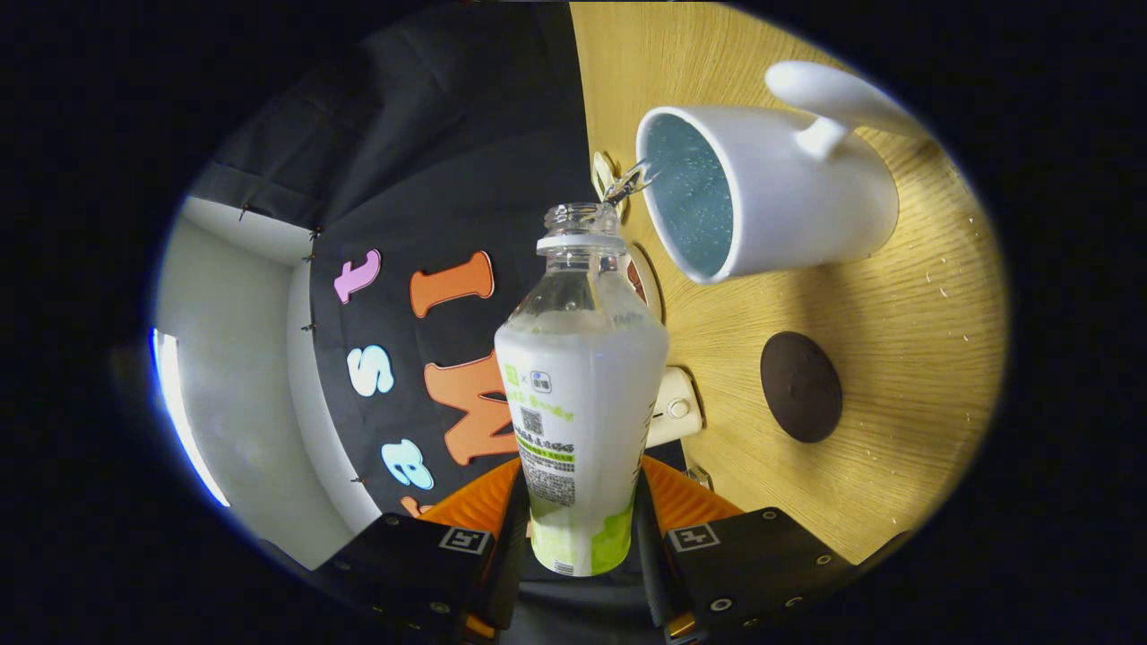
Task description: Take the bottle from table, then pour the juice into the cup, finally place the bottle on the coaster
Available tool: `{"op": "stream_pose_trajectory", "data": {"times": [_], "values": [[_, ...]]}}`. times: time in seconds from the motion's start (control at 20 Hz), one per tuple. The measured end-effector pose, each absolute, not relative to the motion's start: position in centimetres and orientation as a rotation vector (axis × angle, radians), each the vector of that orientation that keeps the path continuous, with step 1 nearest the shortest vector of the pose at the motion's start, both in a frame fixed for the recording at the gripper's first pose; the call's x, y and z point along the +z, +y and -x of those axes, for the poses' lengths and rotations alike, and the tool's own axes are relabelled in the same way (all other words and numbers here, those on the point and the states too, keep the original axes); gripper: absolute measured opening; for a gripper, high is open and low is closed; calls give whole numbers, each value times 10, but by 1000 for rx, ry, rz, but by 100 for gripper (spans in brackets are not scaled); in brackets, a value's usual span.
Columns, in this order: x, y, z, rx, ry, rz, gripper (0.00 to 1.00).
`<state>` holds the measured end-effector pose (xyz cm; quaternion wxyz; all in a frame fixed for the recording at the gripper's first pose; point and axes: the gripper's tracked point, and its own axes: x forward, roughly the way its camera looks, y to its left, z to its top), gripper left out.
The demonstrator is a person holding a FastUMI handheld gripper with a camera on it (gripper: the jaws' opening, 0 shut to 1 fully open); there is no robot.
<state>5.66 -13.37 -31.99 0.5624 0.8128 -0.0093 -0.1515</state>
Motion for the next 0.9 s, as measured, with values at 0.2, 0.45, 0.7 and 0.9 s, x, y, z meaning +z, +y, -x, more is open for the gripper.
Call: {"op": "stream_pose_trajectory", "data": {"times": [0.2,0.45,0.7,0.9], "values": [[-317,-131,-59,-351,-28,-1934,57],[-319,-133,-58,-355,-31,-1951,57],[-318,-132,-58,-362,-39,-1983,57],[-314,-129,-60,-358,-54,-2019,57]]}}
